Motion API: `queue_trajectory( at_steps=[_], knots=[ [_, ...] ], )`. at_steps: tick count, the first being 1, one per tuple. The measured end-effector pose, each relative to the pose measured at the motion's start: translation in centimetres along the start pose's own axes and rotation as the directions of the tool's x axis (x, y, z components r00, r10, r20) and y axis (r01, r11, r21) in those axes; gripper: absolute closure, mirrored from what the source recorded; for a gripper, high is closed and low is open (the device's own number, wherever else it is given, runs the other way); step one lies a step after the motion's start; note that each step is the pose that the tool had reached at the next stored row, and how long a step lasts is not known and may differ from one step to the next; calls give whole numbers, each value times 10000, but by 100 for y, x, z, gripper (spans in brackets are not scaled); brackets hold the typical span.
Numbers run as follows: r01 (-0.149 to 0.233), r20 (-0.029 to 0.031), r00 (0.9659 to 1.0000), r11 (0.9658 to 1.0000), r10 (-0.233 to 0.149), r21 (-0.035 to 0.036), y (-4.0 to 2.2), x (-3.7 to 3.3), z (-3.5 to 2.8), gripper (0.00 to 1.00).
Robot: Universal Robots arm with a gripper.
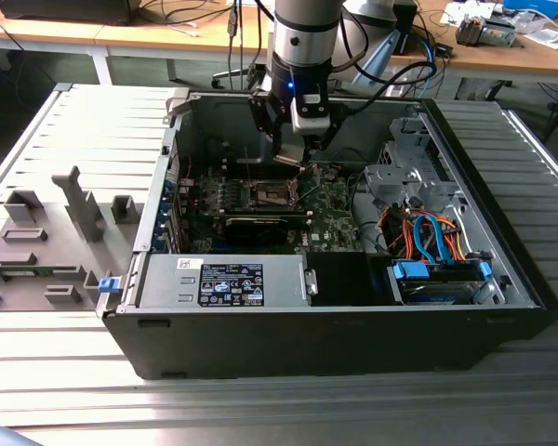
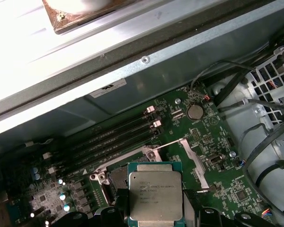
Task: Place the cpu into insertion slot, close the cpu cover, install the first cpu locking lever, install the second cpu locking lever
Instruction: 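Place the cpu into insertion slot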
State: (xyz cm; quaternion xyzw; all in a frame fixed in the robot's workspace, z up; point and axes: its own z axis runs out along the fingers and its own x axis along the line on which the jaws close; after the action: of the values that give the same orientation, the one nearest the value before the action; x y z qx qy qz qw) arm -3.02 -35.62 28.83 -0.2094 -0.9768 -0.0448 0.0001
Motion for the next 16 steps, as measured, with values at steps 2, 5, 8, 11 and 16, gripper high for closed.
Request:
queue_trajectory(
  at_steps=[2, 5, 8, 11, 16],
  knots=[
    [-30, 3, 10000, 10000, 30, 0, 0, 0, 0, 46],
    [-72, 7, 10000, 10000, 72, -1, 0, 0, 0, 46],
    [-127, 12, 9999, 9999, 127, -2, 0, 0, 0, 46],
    [-190, 17, 9998, 9998, 190, -4, 0, 0, 0, 46],
    [-292, 26, 9996, 9996, 292, -5, 0, 0, 0, 46]
  ],
)
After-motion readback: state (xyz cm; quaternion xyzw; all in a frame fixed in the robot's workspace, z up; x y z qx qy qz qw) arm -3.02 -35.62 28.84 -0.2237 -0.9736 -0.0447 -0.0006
